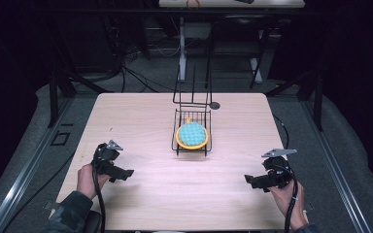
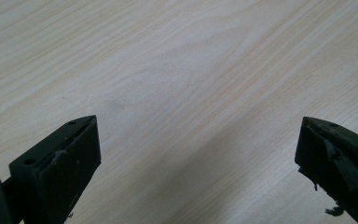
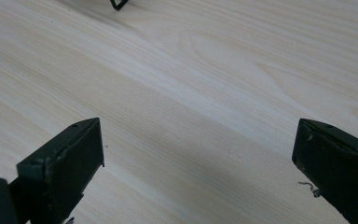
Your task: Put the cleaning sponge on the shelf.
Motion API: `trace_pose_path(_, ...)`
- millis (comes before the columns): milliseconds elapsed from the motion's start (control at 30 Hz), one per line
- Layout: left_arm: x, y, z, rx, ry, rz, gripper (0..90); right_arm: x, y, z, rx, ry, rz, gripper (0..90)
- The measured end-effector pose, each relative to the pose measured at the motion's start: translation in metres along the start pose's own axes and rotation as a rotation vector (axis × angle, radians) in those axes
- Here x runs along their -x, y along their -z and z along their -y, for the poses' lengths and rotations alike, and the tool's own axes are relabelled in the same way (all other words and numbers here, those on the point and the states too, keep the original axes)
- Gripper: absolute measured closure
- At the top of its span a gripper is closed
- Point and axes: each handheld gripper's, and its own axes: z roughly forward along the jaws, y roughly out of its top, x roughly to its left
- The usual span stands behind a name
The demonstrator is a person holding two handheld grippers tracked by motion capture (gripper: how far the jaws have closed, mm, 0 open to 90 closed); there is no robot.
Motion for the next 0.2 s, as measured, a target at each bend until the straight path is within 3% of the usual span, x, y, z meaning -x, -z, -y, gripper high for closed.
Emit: trace_pose_path(200, 0.0001, -0.0006, -0.0008, -0.005, 0.003, 0.003, 0.1, 0.0014, -0.0037, 0.0002, -0.024, 0.014, 0.010, 1.9)
